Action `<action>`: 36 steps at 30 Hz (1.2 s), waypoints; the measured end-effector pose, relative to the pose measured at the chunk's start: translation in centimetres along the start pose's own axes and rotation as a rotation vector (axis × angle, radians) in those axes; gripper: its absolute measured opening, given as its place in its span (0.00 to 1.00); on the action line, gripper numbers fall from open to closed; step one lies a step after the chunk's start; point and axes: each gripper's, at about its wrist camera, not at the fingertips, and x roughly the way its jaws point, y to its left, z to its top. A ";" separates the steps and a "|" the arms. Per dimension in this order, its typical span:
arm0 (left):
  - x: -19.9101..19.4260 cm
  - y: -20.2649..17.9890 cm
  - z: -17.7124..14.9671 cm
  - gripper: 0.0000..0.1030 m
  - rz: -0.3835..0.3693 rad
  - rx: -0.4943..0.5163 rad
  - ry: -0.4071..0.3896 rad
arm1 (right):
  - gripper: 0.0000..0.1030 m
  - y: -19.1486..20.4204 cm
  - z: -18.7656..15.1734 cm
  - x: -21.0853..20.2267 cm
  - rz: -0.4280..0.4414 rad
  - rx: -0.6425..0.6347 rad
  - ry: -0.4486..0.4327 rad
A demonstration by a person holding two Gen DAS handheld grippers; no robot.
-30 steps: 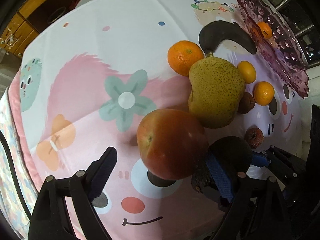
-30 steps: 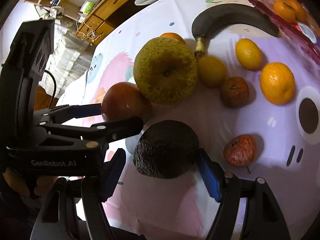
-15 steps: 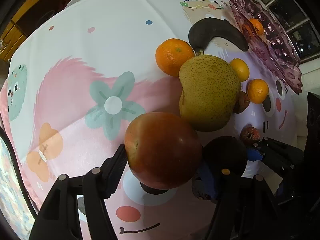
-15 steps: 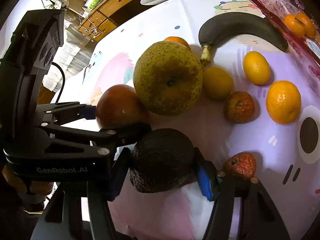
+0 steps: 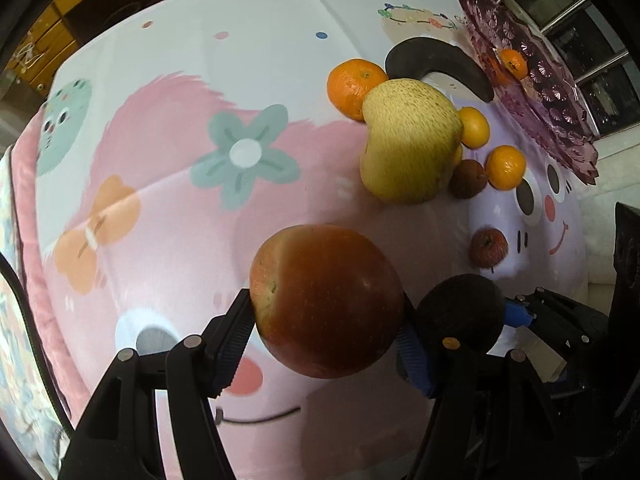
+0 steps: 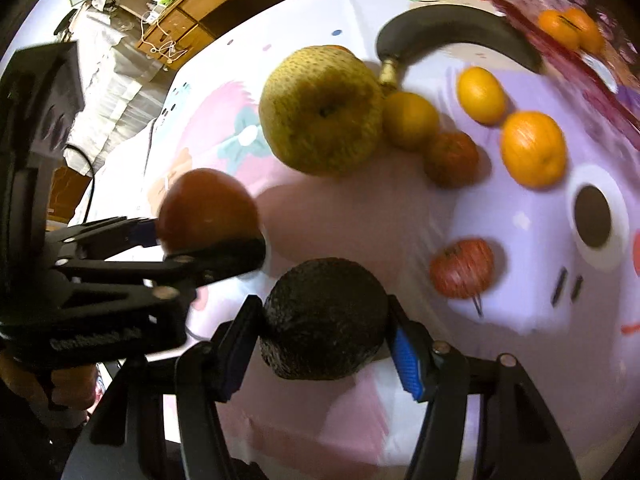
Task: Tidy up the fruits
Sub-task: 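Lift and carry the apple and avocado over the pink bowl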
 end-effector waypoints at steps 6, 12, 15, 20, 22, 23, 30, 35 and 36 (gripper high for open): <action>-2.8 -0.7 -3.3 0.64 0.009 -0.023 -0.036 | 0.59 -1.3 -2.9 -2.4 -0.007 0.027 -0.028; -6.2 -2.3 -6.7 0.64 -0.022 -0.042 -0.083 | 0.59 -2.7 -5.0 -5.7 -0.020 0.077 -0.091; -7.9 -3.2 -7.9 0.64 -0.049 -0.047 -0.112 | 0.59 -3.8 -5.7 -7.8 -0.027 0.099 -0.126; -10.5 -5.7 -9.3 0.64 -0.084 -0.023 -0.156 | 0.59 -5.1 -5.9 -10.5 -0.055 0.099 -0.181; -11.1 -6.8 -9.4 0.64 -0.117 -0.018 -0.171 | 0.59 -5.9 -5.9 -11.5 -0.058 0.106 -0.194; -11.2 -7.2 -9.3 0.64 -0.132 -0.018 -0.178 | 0.59 -6.3 -5.8 -12.1 -0.055 0.113 -0.204; -12.4 -11.7 -8.0 0.64 -0.179 -0.071 -0.285 | 0.59 -9.3 -4.3 -15.7 -0.053 0.054 -0.232; -13.1 -15.4 -6.4 0.64 -0.162 -0.130 -0.361 | 0.59 -12.2 -2.4 -18.7 -0.035 -0.031 -0.231; -13.0 -16.0 -6.1 0.64 -0.158 -0.136 -0.372 | 0.59 -12.6 -2.1 -19.1 -0.033 -0.045 -0.231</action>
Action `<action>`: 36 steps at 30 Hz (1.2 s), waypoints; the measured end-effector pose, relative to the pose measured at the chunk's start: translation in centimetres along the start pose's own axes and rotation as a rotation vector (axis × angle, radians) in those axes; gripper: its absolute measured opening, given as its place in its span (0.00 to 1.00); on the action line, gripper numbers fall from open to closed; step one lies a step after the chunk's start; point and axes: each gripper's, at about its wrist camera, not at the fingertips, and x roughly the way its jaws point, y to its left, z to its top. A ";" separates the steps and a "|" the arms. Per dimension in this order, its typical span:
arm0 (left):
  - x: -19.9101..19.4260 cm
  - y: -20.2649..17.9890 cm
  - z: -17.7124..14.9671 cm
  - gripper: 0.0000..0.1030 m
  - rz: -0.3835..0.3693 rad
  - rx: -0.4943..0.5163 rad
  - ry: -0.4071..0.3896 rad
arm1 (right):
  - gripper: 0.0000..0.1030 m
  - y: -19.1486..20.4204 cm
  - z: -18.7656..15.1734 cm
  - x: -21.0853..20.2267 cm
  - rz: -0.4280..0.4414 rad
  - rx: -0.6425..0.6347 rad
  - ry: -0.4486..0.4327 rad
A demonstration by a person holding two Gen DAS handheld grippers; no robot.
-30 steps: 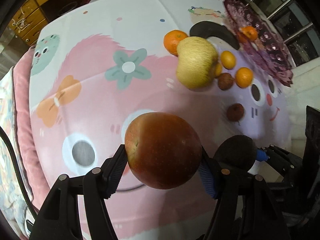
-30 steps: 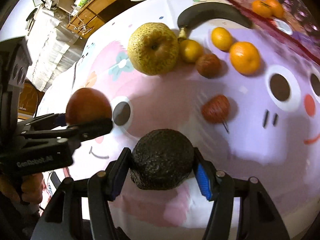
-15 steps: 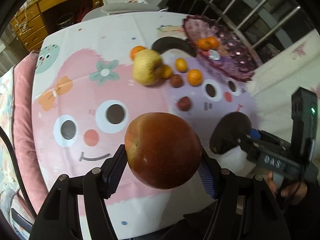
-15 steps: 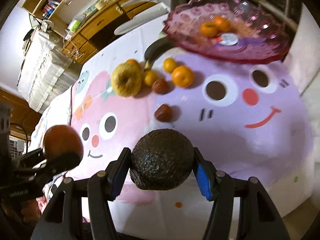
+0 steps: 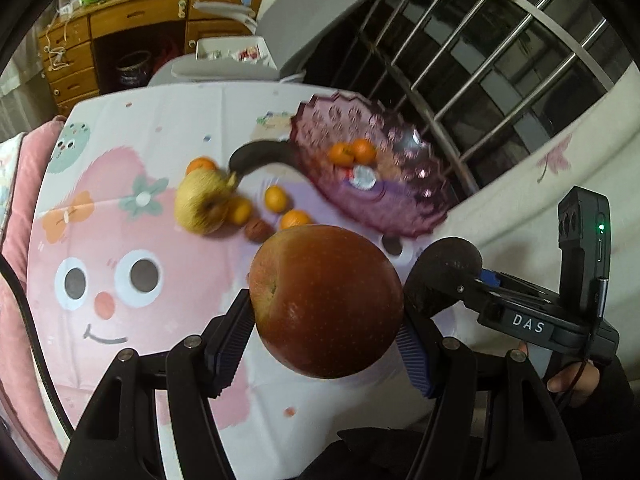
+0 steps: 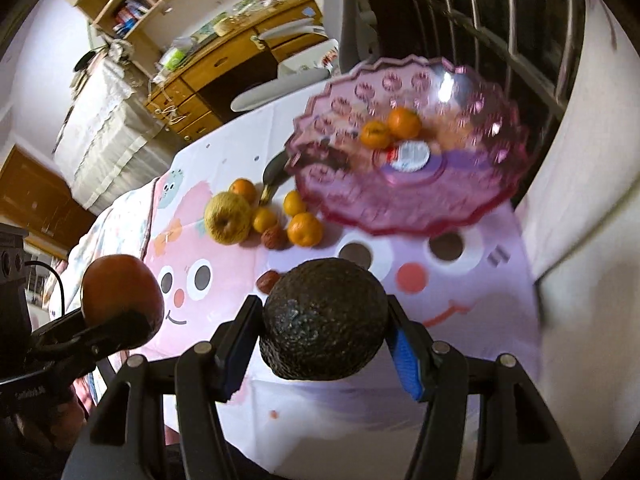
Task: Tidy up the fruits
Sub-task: 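Lift and carry the apple and avocado over the pink bowl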
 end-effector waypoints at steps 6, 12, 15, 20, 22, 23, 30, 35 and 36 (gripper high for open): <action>2.2 -3.7 1.4 0.64 0.023 -0.052 -0.058 | 0.59 -3.5 3.1 -1.7 0.010 -0.086 -0.011; 4.8 -6.6 3.5 0.64 0.041 -0.066 -0.081 | 0.59 -5.9 5.5 -2.2 -0.001 -0.131 -0.018; 6.4 -7.6 4.7 0.64 0.054 -0.066 -0.077 | 0.59 -7.1 6.8 -2.0 -0.007 -0.129 -0.005; 9.5 -8.5 6.3 0.64 0.074 -0.092 -0.067 | 0.59 -9.1 8.9 -1.0 -0.029 -0.131 0.015; 11.1 -8.6 6.9 0.64 0.081 -0.116 -0.053 | 0.59 -10.1 9.6 -0.3 -0.025 -0.114 0.024; 11.7 -8.7 7.1 0.64 0.085 -0.123 -0.046 | 0.59 -10.7 10.0 0.1 -0.024 -0.108 0.032; 15.6 -9.0 8.3 0.64 0.134 -0.141 0.002 | 0.59 -12.6 10.6 1.8 -0.019 -0.087 0.083; 17.4 -8.8 8.5 0.64 0.151 -0.172 0.043 | 0.59 -12.9 10.4 2.6 -0.006 -0.086 0.109; 17.7 -8.7 8.4 0.64 0.150 -0.178 0.053 | 0.59 -12.9 10.4 2.6 -0.003 -0.087 0.109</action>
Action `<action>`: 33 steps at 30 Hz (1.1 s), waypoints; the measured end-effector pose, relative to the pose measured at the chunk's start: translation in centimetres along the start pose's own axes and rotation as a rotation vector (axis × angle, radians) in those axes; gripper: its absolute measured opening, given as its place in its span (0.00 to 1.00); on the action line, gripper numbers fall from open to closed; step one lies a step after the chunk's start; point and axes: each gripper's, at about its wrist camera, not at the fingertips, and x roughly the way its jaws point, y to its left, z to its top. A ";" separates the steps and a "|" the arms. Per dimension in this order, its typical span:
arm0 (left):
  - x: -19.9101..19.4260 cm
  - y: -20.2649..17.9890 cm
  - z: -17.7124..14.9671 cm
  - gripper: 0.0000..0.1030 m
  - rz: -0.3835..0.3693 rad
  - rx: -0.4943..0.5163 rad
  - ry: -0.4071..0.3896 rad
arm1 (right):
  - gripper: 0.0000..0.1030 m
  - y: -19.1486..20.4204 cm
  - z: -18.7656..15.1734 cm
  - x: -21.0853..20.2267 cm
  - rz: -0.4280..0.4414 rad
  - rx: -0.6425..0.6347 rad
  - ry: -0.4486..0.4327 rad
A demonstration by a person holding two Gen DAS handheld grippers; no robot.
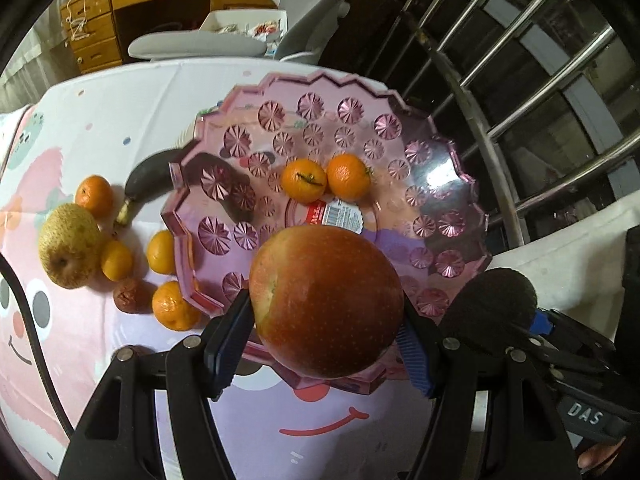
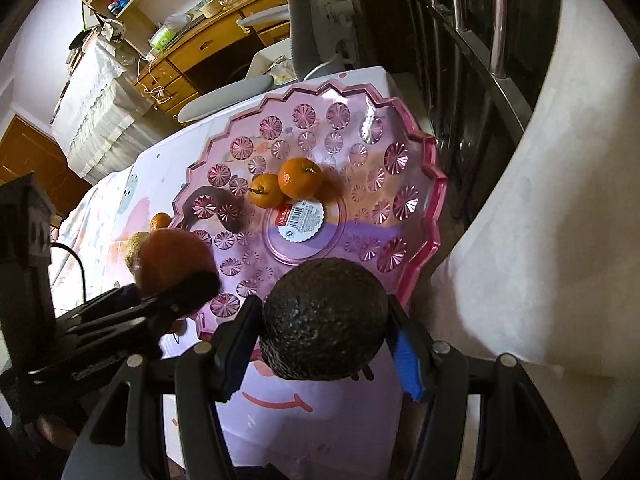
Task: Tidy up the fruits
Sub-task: 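Lift and carry the apple and avocado over the pink bowl, then open both grippers to set the apple and avocado in the bowl, then withdraw both grippers from the bowl toward the pear and lychees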
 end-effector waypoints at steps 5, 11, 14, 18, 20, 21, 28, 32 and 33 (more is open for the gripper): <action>0.7 0.3 -0.1 0.65 0.006 -0.005 0.032 | 0.60 -0.1 0.1 0.0 0.029 0.010 -0.014; -1.1 0.9 0.1 0.83 -0.023 0.003 -0.033 | 0.60 0.9 0.2 -0.5 0.036 -0.027 -0.045; -2.1 1.0 0.2 0.84 -0.008 0.016 -0.064 | 0.60 1.3 0.0 -0.5 0.043 -0.028 -0.040; -3.1 2.1 -0.6 0.84 -0.031 -0.024 -0.070 | 0.60 1.5 -0.4 -0.5 0.056 -0.027 -0.030; -3.6 2.7 -1.2 0.84 -0.037 -0.036 -0.073 | 0.60 1.6 -0.6 -0.4 0.056 -0.028 -0.022; -4.0 3.1 -1.6 0.84 -0.033 -0.039 -0.075 | 0.60 1.7 -0.8 -0.4 0.055 -0.028 -0.018; -5.9 5.8 -4.2 0.83 -0.016 -0.080 -0.076 | 0.60 2.9 -2.6 0.2 0.082 0.001 0.005; -6.9 8.0 -5.9 0.83 0.003 -0.103 -0.068 | 0.60 4.0 -4.0 0.7 0.097 0.031 0.019; -7.1 8.4 -6.2 0.83 0.008 -0.106 -0.068 | 0.60 4.3 -4.4 0.8 0.102 0.037 0.022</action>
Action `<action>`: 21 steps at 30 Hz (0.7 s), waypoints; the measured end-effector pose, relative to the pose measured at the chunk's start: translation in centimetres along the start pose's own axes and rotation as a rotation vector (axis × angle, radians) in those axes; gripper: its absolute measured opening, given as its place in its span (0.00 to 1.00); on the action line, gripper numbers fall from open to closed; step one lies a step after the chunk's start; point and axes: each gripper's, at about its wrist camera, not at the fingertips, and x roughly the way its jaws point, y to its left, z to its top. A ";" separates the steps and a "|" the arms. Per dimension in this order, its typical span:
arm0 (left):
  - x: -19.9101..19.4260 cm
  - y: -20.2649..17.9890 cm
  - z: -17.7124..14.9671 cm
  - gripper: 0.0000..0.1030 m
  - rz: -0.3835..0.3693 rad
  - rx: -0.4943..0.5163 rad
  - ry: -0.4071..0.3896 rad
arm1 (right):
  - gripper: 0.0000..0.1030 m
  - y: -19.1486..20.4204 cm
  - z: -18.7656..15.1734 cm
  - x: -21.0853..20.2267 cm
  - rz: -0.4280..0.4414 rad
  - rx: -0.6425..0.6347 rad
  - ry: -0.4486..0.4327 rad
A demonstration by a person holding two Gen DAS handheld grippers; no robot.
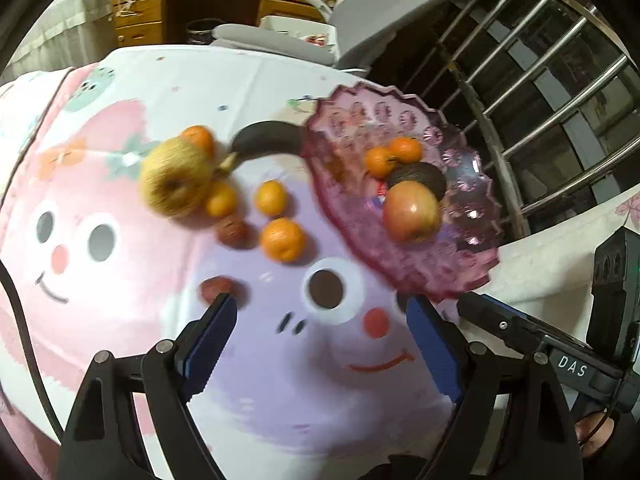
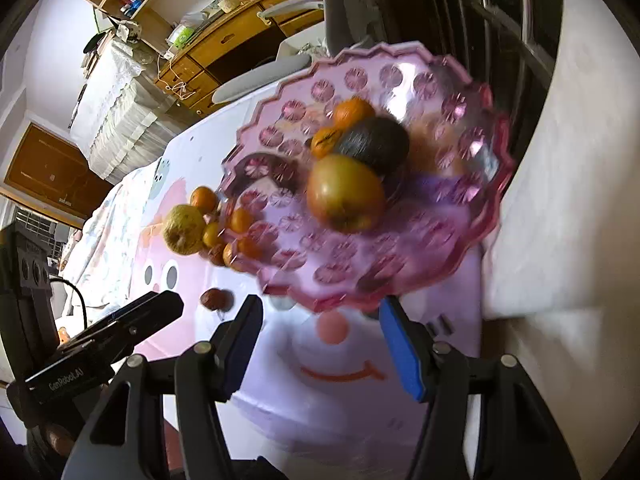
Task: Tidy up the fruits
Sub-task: 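Withdraw both grippers from the bowl toward the pear and lychees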
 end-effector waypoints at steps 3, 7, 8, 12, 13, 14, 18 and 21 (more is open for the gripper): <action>-0.9 1.7 -0.6 0.83 0.011 -0.004 0.002 | 0.60 1.2 -1.1 0.3 0.003 0.002 0.003; -2.7 4.4 -1.3 0.83 0.011 0.006 0.000 | 0.60 3.4 -2.7 1.0 0.013 -0.014 0.008; -3.1 5.0 -1.4 0.83 0.011 0.010 0.002 | 0.60 4.2 -3.3 1.3 0.008 -0.018 0.013; -4.7 7.4 -1.5 0.83 0.003 0.039 0.007 | 0.60 6.7 -5.1 2.1 0.003 -0.021 0.022; -4.9 7.8 -1.5 0.83 0.003 0.043 0.008 | 0.60 7.4 -5.5 2.3 -0.001 -0.022 0.022; -5.5 8.7 -1.5 0.83 -0.001 0.056 0.011 | 0.60 8.2 -5.9 2.6 -0.007 -0.021 0.023; -6.8 10.7 -1.2 0.83 -0.010 0.096 0.012 | 0.60 11.0 -7.1 3.4 -0.026 -0.008 0.000; -7.6 12.4 -0.9 0.83 -0.025 0.131 0.016 | 0.60 12.6 -7.7 3.8 -0.050 0.005 -0.026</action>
